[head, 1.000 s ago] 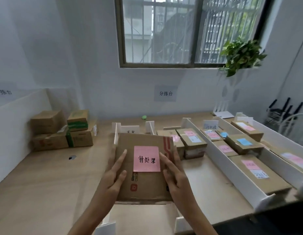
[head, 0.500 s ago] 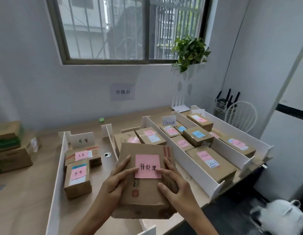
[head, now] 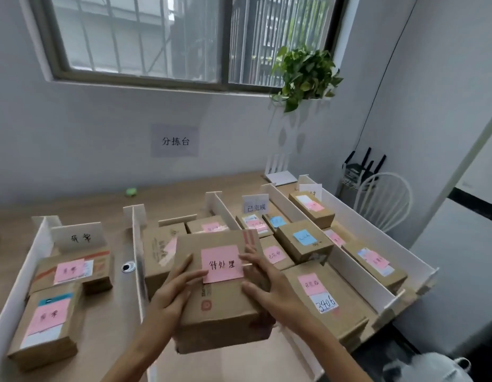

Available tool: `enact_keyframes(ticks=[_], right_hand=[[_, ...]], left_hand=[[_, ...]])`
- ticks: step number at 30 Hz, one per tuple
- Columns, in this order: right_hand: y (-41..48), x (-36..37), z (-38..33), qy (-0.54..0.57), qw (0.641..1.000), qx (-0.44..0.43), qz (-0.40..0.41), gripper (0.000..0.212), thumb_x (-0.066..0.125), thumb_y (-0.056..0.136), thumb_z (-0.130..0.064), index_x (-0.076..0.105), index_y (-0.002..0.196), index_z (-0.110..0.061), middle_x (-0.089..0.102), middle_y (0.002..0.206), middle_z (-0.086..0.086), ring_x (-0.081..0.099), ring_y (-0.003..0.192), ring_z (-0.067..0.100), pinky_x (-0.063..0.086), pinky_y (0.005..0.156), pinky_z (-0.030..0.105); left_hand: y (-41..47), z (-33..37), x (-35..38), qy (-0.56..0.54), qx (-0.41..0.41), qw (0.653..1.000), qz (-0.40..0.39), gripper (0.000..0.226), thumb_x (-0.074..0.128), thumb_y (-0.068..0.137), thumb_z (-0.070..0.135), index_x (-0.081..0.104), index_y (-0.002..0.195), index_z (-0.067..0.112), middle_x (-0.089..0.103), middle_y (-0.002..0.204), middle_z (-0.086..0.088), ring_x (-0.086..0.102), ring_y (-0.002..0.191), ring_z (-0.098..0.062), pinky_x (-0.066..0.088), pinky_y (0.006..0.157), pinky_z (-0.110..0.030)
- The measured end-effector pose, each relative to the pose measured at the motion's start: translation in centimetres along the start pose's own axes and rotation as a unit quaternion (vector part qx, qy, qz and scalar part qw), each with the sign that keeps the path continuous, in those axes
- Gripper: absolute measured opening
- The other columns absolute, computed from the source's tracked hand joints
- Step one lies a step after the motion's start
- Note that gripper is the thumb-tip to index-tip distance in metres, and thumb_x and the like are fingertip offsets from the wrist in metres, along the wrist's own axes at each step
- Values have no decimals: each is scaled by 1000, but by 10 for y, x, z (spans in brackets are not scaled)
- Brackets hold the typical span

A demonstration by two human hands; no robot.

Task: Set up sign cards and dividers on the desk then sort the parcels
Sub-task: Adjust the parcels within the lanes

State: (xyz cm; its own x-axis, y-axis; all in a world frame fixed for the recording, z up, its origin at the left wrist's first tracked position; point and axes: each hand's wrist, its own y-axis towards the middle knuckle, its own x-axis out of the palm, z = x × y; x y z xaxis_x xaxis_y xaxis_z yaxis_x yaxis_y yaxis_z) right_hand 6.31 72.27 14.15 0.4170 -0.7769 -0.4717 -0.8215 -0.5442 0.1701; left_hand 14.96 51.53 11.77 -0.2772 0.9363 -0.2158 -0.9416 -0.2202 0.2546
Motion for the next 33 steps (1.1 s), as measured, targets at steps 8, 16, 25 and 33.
enact_keyframes(ticks=[8,16,25,33], right_hand=[[21,-48,58,43,998,27,-26,49,68,84,-17,51,124,-40,45,136,-23,42,123,-10,39,105,18],[49,-45,123,55,973,62,-214,34,64,87,-16,60,118,-29,35,144,-13,32,133,1,28,108,16],[91,33,156,75,952,125,-269,33,55,86,-4,65,109,-25,34,150,-5,42,129,10,40,102,27],[131,113,176,-43,952,82,-291,42,45,89,-5,53,127,-22,31,149,-10,23,139,15,20,114,28]], left_hand=[[29,-5,65,31,-35,999,21,47,45,95,2,67,102,43,33,143,21,28,127,17,24,91,7],[16,-47,104,60,-196,974,99,37,41,96,2,63,111,28,35,145,10,31,135,-10,30,104,-22],[20,-96,74,50,-295,948,106,26,46,96,11,66,110,21,47,124,10,47,101,6,36,67,3],[56,-178,19,180,-315,930,64,51,41,86,2,66,72,44,35,146,0,31,138,-18,23,109,-23]])
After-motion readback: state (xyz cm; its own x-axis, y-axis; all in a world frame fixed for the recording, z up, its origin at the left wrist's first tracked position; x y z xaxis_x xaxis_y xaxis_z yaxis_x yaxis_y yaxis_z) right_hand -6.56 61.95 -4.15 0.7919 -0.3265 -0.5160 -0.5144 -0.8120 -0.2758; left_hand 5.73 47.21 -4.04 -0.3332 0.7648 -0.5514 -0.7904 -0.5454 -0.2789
